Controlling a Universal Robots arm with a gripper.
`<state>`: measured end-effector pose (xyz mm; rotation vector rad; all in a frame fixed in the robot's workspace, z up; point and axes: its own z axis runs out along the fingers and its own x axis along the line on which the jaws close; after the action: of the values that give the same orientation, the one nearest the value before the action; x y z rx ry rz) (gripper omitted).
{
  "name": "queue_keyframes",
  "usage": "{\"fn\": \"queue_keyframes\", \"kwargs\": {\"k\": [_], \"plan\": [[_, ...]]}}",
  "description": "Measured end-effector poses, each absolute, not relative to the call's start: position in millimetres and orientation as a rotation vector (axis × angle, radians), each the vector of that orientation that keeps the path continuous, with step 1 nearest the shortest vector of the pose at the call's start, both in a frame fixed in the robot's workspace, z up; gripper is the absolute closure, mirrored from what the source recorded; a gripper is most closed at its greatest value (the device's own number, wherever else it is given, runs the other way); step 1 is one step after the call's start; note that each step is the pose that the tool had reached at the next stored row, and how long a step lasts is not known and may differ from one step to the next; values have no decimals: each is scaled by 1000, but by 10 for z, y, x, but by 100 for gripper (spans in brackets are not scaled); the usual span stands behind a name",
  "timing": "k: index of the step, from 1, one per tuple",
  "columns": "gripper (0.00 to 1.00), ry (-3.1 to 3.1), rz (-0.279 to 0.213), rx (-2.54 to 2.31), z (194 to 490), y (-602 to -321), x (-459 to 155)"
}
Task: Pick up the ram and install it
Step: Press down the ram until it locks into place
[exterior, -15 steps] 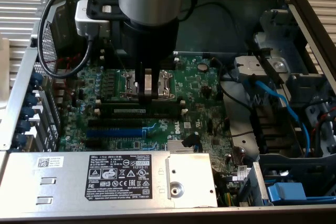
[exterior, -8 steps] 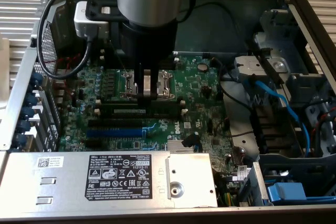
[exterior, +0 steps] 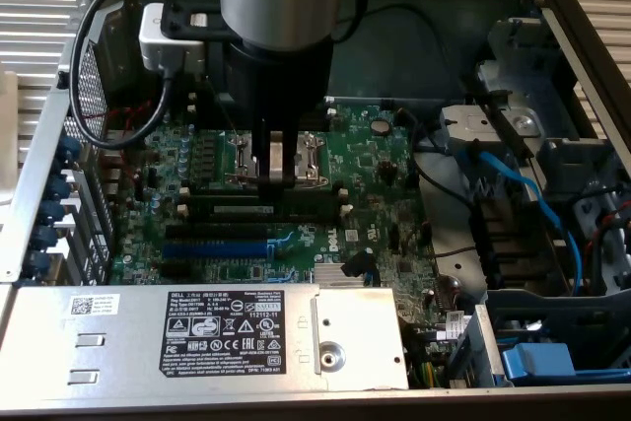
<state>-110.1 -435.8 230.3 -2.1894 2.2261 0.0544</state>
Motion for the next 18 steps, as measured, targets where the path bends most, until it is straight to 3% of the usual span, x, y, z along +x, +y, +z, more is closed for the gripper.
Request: {"fn": "queue_keyframes", "kwargs": {"k": [18], "plan": [[90, 2227, 51, -2192, 2289, -4360, -1101]]}}
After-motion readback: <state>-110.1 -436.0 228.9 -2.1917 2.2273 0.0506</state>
